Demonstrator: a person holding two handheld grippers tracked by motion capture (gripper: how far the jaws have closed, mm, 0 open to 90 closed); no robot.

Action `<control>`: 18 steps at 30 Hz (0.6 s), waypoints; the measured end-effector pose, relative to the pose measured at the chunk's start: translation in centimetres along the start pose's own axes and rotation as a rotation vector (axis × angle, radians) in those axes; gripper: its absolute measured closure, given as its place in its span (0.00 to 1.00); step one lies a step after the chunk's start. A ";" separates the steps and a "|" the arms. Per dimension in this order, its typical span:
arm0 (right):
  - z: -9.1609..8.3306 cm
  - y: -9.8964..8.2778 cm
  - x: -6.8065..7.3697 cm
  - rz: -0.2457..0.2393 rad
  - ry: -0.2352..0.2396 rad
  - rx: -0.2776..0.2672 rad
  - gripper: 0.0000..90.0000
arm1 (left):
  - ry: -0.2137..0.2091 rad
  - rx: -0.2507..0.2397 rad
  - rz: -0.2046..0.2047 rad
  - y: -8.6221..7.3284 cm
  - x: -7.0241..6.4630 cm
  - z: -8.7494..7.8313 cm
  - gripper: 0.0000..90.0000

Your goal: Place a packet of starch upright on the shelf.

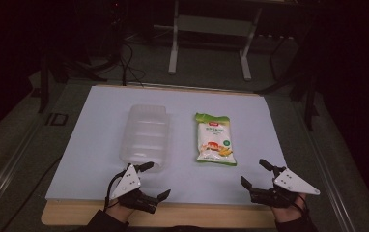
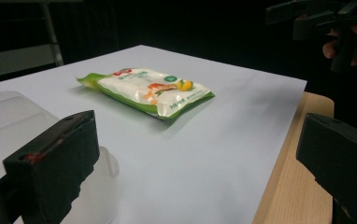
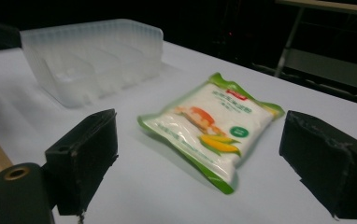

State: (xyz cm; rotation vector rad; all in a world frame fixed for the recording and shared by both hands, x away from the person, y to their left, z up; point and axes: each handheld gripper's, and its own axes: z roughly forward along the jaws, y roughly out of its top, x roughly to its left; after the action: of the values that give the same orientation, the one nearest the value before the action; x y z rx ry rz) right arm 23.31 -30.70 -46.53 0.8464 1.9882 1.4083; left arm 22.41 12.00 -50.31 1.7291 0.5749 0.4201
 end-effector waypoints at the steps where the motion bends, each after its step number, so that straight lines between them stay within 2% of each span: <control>1: 0.0 0.0 0.0 -0.005 -0.004 0.009 0.13 | -0.006 0.004 0.000 0.0 0.0 0.0 0.00; 5: -0.3 0.2 -0.3 0.003 -0.010 -0.022 0.13 | -0.046 0.032 -0.028 0.1 0.0 0.2 0.00; 9: -0.5 0.5 -0.1 -0.009 -0.001 -0.042 0.13 | -0.074 0.037 -0.032 0.3 -0.4 0.3 0.00; 10: -0.5 0.5 0.0 -0.011 -0.005 -0.035 0.13 | -0.105 0.030 -0.023 0.6 -0.8 0.5 0.00; 13: -0.4 0.6 0.2 -0.002 0.007 -0.027 0.13 | -0.131 0.012 -0.004 1.2 -1.6 0.8 0.00; 14: -0.4 0.6 0.2 -0.002 0.007 -0.027 0.13 | -0.131 0.012 -0.004 1.2 -1.6 0.8 0.00; 18: -0.3 0.8 0.4 -0.002 0.057 -0.060 0.13 | -0.149 -0.020 0.007 1.5 -2.1 0.9 0.00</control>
State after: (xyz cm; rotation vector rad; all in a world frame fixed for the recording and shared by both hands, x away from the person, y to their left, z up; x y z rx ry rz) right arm 22.97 -30.34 -45.69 0.7864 1.9778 1.4986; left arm 21.42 9.80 -48.97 1.7273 0.4565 0.2978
